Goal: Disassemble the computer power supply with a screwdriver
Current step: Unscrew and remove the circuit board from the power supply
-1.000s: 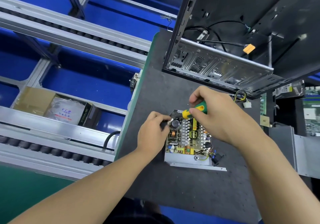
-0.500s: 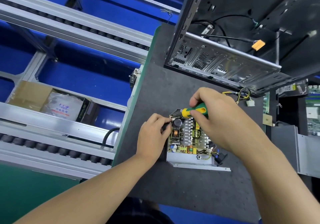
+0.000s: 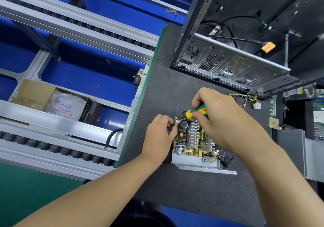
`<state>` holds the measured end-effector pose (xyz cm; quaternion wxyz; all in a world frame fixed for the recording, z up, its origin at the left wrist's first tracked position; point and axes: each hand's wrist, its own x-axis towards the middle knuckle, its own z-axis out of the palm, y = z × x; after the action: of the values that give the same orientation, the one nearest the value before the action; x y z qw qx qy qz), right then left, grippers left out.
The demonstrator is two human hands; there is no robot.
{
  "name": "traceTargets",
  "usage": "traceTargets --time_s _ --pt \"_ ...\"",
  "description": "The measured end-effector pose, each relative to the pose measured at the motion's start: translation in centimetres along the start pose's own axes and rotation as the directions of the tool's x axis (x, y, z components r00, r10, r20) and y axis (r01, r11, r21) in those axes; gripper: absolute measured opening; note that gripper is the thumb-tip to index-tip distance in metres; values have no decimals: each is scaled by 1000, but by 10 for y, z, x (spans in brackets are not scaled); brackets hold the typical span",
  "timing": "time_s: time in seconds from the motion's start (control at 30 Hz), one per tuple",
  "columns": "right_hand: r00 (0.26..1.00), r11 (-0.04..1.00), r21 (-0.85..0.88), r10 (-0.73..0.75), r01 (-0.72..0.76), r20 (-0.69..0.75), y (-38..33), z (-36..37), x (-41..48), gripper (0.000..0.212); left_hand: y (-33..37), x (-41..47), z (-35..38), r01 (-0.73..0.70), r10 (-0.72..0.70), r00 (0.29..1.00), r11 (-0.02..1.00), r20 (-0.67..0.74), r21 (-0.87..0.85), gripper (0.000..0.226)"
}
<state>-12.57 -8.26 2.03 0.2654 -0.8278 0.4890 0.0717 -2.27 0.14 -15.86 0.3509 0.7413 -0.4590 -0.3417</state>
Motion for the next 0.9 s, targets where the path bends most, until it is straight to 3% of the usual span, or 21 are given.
traceTargets --time_s 0.23,0.4,0.9 --pt "997 992 -121 -33 25 -68 -12 7 4 20 9 17 -11 125 -138 983 986 122 111 3" --pt "1000 999 -45 -27 26 -13 -9 6 3 17 16 15 -14 177 -208 967 964 147 200 12" --pt "999 1000 0 15 -15 -46 -4 9 1 16 17 10 -15 219 -236 962 967 136 128 17"
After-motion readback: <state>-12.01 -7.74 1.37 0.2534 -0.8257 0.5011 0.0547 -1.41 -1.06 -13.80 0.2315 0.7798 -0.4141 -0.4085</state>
